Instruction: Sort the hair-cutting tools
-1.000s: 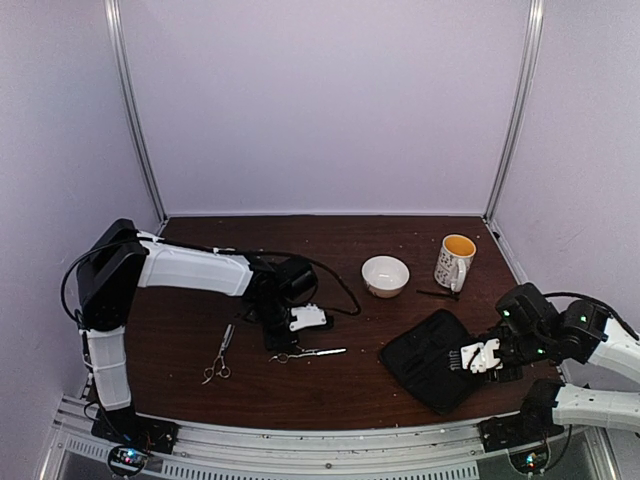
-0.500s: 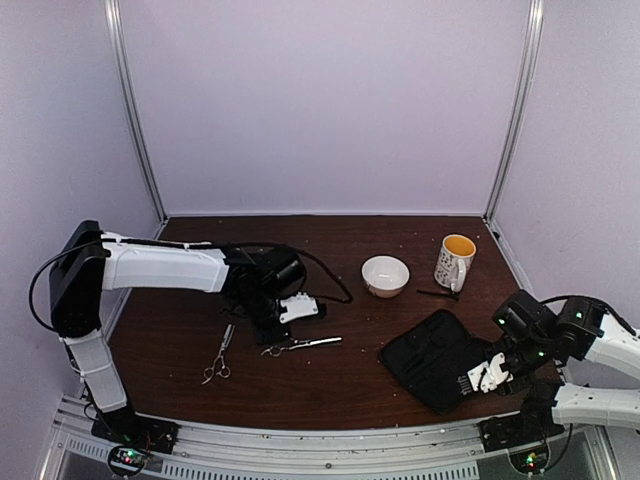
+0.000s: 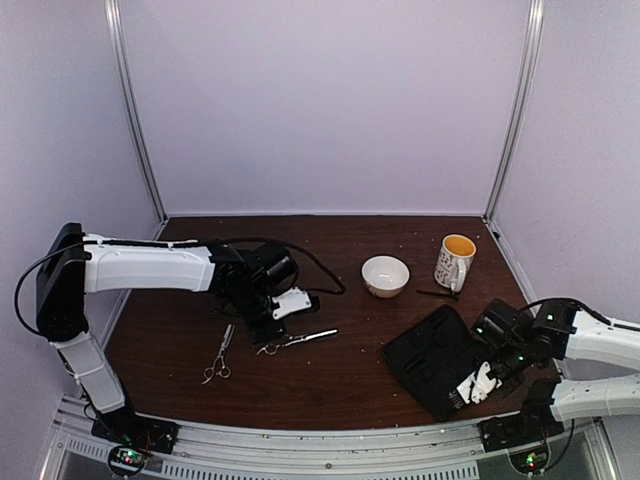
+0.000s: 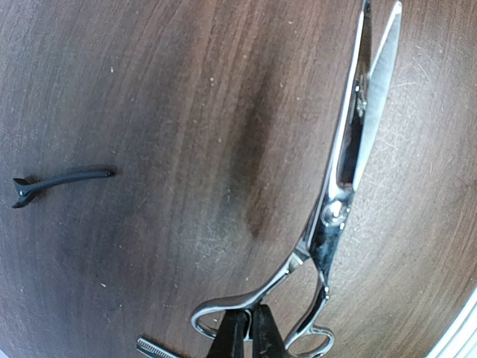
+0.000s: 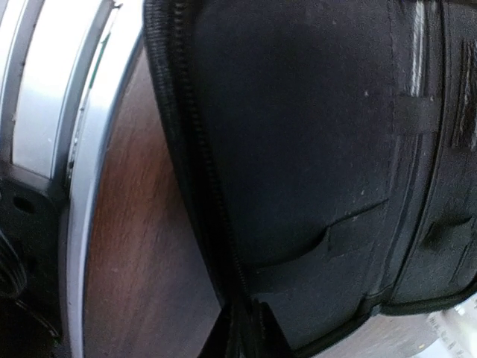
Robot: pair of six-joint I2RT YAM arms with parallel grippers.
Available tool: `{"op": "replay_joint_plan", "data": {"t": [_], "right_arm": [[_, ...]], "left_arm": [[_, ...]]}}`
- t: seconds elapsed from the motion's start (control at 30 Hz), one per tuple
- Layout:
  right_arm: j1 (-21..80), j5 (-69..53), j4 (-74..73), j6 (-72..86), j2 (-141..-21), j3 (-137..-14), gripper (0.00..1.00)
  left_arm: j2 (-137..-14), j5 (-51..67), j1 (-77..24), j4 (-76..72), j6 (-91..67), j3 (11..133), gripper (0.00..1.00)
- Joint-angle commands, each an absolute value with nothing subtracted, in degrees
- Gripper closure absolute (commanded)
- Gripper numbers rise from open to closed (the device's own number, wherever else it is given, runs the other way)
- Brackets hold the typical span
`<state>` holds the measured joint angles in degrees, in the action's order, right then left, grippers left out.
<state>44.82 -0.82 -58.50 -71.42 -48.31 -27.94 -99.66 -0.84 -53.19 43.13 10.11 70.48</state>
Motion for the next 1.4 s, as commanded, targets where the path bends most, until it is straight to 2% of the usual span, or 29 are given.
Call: {"op": "replay_joint_plan", "data": {"t": [0.0,0.23,0.33,0.43,0.6,1.03,1.3,1.37], "right_arm": [[47.3,-5.2,-54.8,-70.3,-51.2,-31.4,1.00],[53.5,-10.5,-56.0,-66.1,-58.7,-37.6,0.99],[54.2,-10.0,-59.9,-64.1,-61.2,-41.1,0.85],[54.1,-9.8,-62.9,-65.5,-57.6,-41.8,0.70],[54.2,-11.8,-66.5,-65.5,-55.7,-41.5,0.64],[56.9,-9.1,-59.9,-64.2,-61.8,-37.3,0.64],[59.0,-10.5,-55.6,-60.9,-65.3,-35.7,0.80],[59.4,-10.7,-54.5,-60.1,-66.3,-35.5,0.87]], "left_arm": [[-96.0,-1.2,-52.2,43.8,9.3,70.2,1.00],[-93.1,-0.2,-50.5,44.2,9.4,69.7,1.00],[-91.9,-0.2,-50.4,44.2,9.3,68.8,1.00],[-91.7,-0.2,-50.4,44.1,9.6,68.3,1.00],[-92.4,-0.1,-49.9,43.0,10.0,68.1,1.00],[-91.9,-0.5,-49.7,42.2,10.1,65.6,1.00],[-91.8,-0.1,-49.6,42.6,10.1,66.3,1.00],[-91.6,0.1,-49.7,43.7,10.3,67.0,1.00]]}}
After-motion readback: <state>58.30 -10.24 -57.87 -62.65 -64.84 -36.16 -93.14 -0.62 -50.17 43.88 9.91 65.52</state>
